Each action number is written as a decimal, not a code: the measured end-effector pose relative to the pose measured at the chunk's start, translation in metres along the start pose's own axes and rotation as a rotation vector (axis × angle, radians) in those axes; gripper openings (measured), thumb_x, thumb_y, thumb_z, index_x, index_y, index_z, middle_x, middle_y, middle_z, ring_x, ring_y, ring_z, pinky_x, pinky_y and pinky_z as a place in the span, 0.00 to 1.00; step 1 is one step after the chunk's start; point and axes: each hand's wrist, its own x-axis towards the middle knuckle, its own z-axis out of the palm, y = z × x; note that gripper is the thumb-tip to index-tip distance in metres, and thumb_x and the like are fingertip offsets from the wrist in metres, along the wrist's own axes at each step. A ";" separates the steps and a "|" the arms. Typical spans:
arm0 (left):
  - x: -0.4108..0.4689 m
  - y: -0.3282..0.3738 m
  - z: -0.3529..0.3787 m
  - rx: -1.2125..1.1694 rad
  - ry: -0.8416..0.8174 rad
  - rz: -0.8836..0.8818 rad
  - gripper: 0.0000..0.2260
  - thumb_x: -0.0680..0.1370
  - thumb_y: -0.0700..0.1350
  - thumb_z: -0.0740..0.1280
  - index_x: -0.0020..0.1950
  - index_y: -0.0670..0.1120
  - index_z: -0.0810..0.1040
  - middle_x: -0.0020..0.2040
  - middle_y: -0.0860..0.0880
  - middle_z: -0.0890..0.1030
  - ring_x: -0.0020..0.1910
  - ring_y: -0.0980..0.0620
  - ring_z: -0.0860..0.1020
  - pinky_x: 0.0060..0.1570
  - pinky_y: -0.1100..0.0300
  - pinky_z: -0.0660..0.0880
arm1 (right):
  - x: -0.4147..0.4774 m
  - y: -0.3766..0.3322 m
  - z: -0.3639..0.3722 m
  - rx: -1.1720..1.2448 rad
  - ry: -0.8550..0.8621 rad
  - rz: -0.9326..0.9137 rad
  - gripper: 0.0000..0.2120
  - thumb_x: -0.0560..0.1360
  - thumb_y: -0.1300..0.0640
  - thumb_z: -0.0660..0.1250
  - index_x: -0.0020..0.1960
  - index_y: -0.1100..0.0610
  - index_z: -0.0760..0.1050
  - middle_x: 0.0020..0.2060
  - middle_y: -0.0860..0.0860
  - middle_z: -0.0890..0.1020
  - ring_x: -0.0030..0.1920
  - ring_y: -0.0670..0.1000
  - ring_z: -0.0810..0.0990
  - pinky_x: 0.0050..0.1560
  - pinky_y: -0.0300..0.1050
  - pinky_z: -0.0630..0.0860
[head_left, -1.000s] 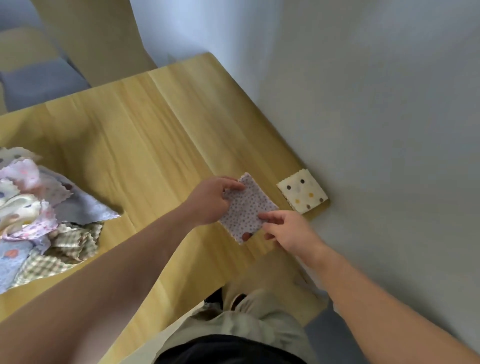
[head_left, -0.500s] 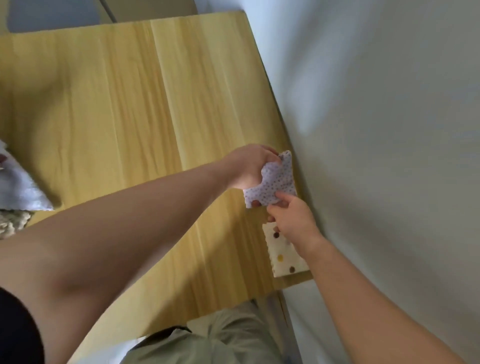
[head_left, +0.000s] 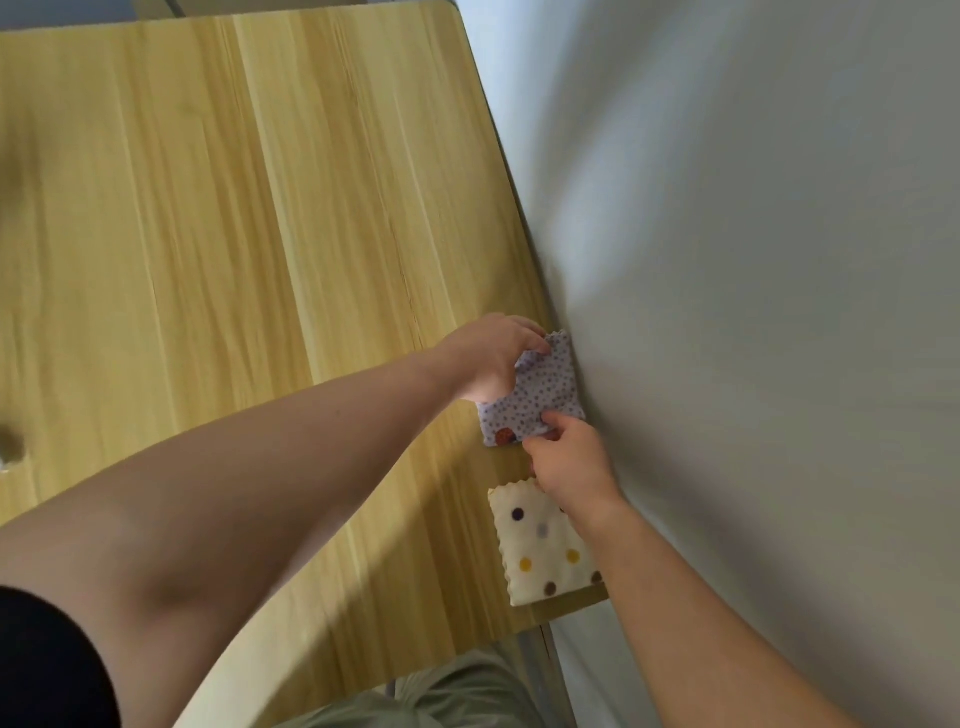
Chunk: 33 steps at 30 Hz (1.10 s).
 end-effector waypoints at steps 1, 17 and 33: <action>0.000 0.000 0.001 0.001 -0.003 0.002 0.33 0.74 0.28 0.65 0.77 0.49 0.70 0.78 0.52 0.67 0.76 0.48 0.66 0.71 0.52 0.68 | 0.000 -0.001 -0.001 -0.025 0.013 0.005 0.15 0.80 0.57 0.65 0.65 0.59 0.77 0.52 0.53 0.82 0.55 0.56 0.80 0.62 0.57 0.78; -0.043 -0.002 -0.002 -0.012 0.103 -0.080 0.32 0.77 0.32 0.67 0.77 0.53 0.68 0.81 0.50 0.60 0.79 0.44 0.59 0.73 0.47 0.64 | -0.010 -0.013 0.005 -0.274 0.019 0.000 0.08 0.79 0.57 0.62 0.55 0.56 0.77 0.54 0.53 0.81 0.48 0.52 0.77 0.41 0.43 0.73; -0.404 -0.047 -0.046 -0.661 0.728 -0.605 0.08 0.80 0.45 0.67 0.50 0.58 0.83 0.42 0.65 0.83 0.46 0.62 0.80 0.36 0.74 0.69 | -0.201 -0.135 0.145 -0.216 -0.269 -0.612 0.13 0.83 0.45 0.58 0.56 0.53 0.74 0.39 0.45 0.79 0.35 0.45 0.77 0.33 0.40 0.70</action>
